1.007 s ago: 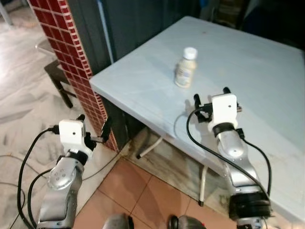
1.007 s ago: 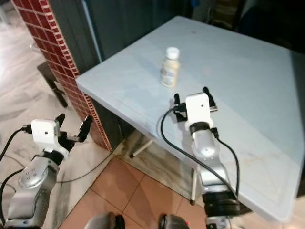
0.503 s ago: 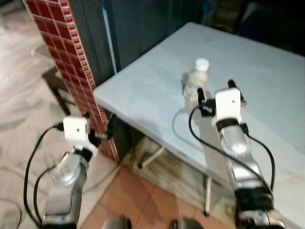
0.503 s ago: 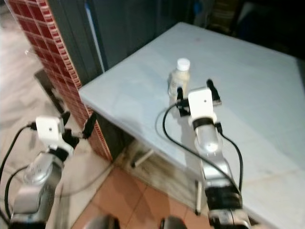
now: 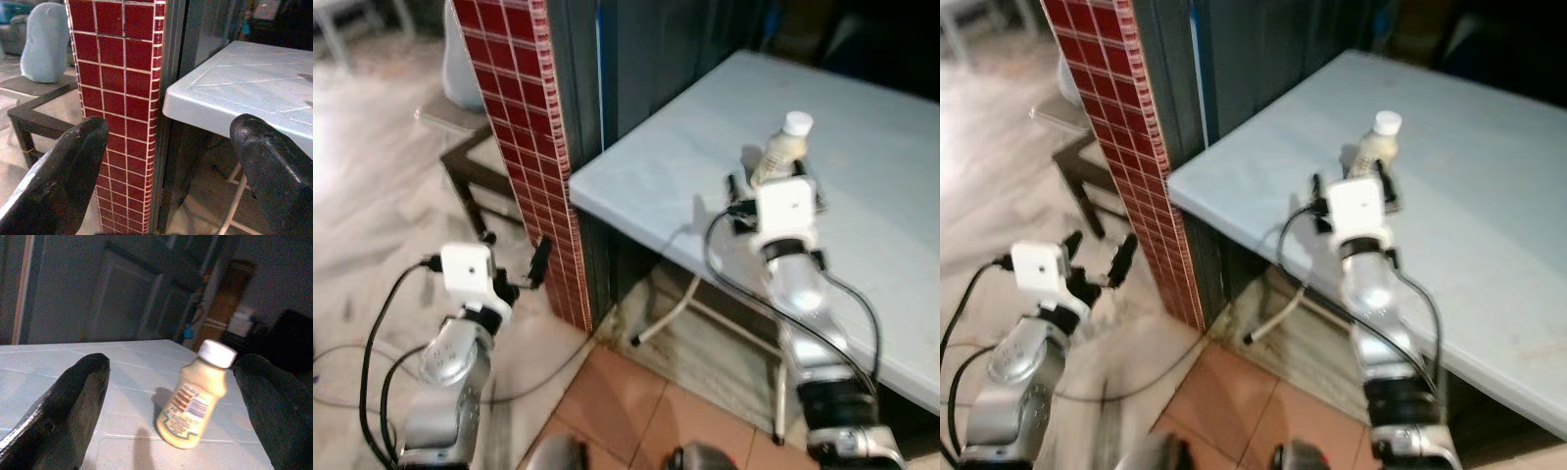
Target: Restocking fridge
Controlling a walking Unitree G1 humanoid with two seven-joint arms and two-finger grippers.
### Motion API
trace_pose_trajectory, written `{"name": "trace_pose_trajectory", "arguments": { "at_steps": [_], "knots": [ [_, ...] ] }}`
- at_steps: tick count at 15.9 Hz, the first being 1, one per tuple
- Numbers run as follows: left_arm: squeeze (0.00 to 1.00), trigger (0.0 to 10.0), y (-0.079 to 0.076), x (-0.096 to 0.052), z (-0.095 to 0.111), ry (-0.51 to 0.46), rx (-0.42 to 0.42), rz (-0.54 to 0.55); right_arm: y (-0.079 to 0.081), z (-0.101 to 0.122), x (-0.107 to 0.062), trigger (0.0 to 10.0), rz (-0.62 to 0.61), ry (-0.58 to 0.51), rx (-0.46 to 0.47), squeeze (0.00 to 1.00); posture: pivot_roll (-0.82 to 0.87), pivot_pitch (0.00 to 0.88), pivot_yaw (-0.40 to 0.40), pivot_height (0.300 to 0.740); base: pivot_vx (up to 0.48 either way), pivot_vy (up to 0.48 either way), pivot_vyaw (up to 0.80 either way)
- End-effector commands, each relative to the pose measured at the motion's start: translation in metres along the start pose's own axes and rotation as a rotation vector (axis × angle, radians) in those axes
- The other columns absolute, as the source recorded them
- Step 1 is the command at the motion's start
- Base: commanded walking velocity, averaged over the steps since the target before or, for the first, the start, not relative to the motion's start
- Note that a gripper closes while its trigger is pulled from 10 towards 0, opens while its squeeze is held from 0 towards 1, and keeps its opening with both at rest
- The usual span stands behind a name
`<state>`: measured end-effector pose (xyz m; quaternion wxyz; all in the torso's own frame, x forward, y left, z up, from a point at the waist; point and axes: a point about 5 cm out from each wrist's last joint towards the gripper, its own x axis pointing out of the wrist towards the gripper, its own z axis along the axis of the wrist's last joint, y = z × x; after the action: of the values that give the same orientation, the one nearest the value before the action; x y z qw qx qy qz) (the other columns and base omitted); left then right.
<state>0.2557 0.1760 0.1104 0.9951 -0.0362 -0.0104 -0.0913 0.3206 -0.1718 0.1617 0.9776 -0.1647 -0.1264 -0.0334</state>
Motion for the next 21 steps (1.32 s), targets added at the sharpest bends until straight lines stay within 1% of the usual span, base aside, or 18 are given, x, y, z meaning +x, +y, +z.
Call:
{"name": "trace_pose_trajectory", "arguments": {
  "at_steps": [1,2,4,6,10,12,16,21],
  "knots": [
    [0.0,10.0,0.003,-0.003,0.002,0.006,0.019,0.005,-0.001,0.006,0.009,10.0,-0.019,-0.022,0.021,0.0,0.06,0.076,0.021,0.74,0.0,0.0,0.0],
    [0.0,10.0,0.004,-0.005,0.002,0.016,0.025,-0.006,-0.007,0.006,0.019,10.0,-0.048,-0.014,0.03,0.0,0.07,0.083,0.027,0.74,0.0,0.0,0.0],
    [0.0,10.0,0.002,-0.008,0.002,0.017,0.026,-0.035,-0.009,0.008,0.025,10.0,-0.061,-0.023,0.026,0.0,0.07,0.089,0.036,0.74,0.0,0.0,0.0],
    [0.0,10.0,0.002,-0.009,0.003,0.019,0.02,-0.045,-0.008,0.008,0.025,10.0,-0.071,-0.025,0.036,0.0,0.08,0.085,0.041,0.74,0.0,0.0,0.0],
    [0.0,10.0,0.004,-0.006,0.003,0.023,0.03,-0.037,-0.002,0.0,0.018,10.0,-0.064,0.007,0.075,0.0,0.07,0.072,0.044,0.74,0.0,0.0,0.0],
    [0.0,10.0,0.003,-0.004,0.005,0.006,0.019,-0.046,-0.004,-0.001,0.02,10.0,-0.072,-0.001,0.06,0.0,0.07,0.063,0.044,0.74,0.0,0.0,-0.8],
    [0.0,10.0,0.002,-0.003,0.006,-0.004,0.01,-0.055,-0.006,0.003,0.025,10.0,-0.072,-0.019,0.049,0.0,0.07,0.054,0.037,0.74,0.334,0.0,-0.8],
    [0.0,10.0,0.001,-0.001,0.006,-0.008,0.002,-0.055,-0.004,0.004,0.025,10.0,-0.055,-0.033,0.044,0.0,0.06,0.047,0.033,0.74,0.389,0.0,0.0]
  ]
}}
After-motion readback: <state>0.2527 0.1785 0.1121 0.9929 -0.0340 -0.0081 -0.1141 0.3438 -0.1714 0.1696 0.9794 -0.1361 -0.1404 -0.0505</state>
